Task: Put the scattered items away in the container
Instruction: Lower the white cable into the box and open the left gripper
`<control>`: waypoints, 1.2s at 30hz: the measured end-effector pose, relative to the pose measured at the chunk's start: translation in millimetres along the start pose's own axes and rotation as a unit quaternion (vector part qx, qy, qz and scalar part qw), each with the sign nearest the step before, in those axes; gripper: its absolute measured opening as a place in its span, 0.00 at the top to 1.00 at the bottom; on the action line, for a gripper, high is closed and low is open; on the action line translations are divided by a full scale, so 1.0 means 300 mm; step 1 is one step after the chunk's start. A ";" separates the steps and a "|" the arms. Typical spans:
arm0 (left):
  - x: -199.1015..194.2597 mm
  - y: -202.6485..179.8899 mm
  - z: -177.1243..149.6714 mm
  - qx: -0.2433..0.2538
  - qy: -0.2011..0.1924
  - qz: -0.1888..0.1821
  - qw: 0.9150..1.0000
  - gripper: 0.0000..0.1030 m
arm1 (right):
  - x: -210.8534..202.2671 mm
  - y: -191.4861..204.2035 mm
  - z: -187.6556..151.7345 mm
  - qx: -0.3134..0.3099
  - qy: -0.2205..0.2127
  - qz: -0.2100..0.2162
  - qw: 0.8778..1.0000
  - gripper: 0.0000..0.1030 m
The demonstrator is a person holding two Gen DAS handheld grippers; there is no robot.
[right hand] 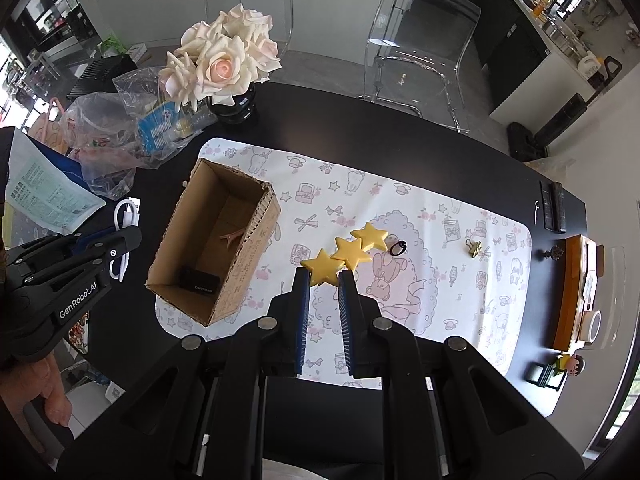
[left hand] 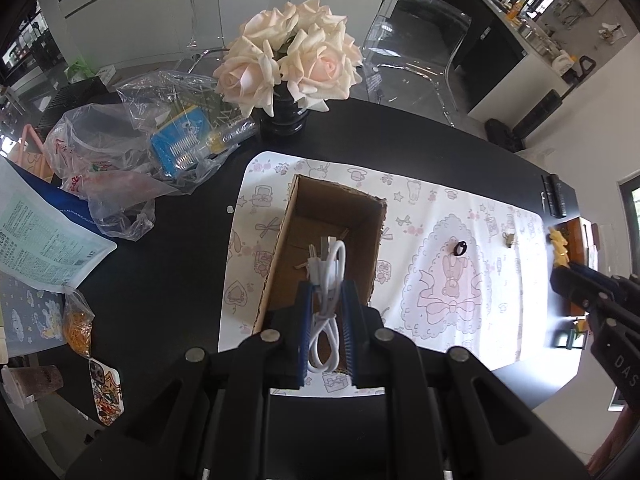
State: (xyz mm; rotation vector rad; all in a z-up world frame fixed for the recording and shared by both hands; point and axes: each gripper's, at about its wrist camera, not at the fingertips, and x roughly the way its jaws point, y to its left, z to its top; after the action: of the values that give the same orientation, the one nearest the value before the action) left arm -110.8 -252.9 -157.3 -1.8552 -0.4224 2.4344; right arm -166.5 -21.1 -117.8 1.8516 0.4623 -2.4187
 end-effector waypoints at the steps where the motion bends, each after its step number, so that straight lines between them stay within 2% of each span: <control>1: 0.001 0.000 0.002 -0.001 0.000 0.000 1.000 0.86 | 0.018 -0.031 0.005 -0.001 -0.001 0.000 1.000 0.86; 7: 0.013 -0.001 0.010 -0.006 0.001 0.002 1.000 0.86 | 0.127 -0.234 0.000 -0.005 -0.001 -0.002 1.000 0.86; 10: 0.020 -0.007 0.012 -0.001 0.004 0.006 1.000 0.85 | 0.160 -0.290 -0.008 -0.005 -0.001 -0.002 1.000 0.86; 15: 0.025 -0.012 0.010 0.000 0.006 -0.012 1.000 0.82 | 0.212 -0.382 -0.026 -0.005 -0.001 -0.003 1.000 0.86; 16: 0.021 -0.014 0.010 0.001 0.002 -0.012 1.000 0.73 | 0.215 -0.390 -0.028 -0.004 -0.001 -0.004 1.000 0.86; 17: 0.017 -0.016 0.010 0.001 -0.002 -0.011 1.000 0.51 | 0.218 -0.397 -0.030 -0.004 -0.002 -0.004 1.000 0.86; 18: 0.015 -0.017 0.010 0.002 -0.004 -0.011 1.000 0.37 | 0.211 -0.398 -0.033 -0.005 -0.002 -0.004 1.000 0.86; 19: 0.012 -0.018 0.011 0.002 -0.006 -0.011 1.000 0.10 | 0.193 -0.397 -0.038 -0.005 -0.002 -0.004 1.000 0.86; 20: 0.010 -0.019 0.011 0.003 -0.008 -0.011 1.000 0.00 | 0.192 -0.399 -0.041 -0.006 -0.002 -0.003 1.000 0.86; 29: 0.001 -0.014 0.004 -0.005 -0.008 0.000 1.000 0.00 | 0.201 -0.403 -0.040 -0.013 -0.005 0.004 1.000 0.86; 36: -0.015 0.003 -0.015 -0.016 -0.008 0.005 1.000 0.00 | 0.205 -0.358 -0.015 -0.028 -0.011 0.017 0.999 0.86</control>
State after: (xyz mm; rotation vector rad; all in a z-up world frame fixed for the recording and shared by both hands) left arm -105.0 -253.9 -154.4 -1.8559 -0.4557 2.4646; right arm -203.7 90.6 -156.0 1.7932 0.4882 -2.3776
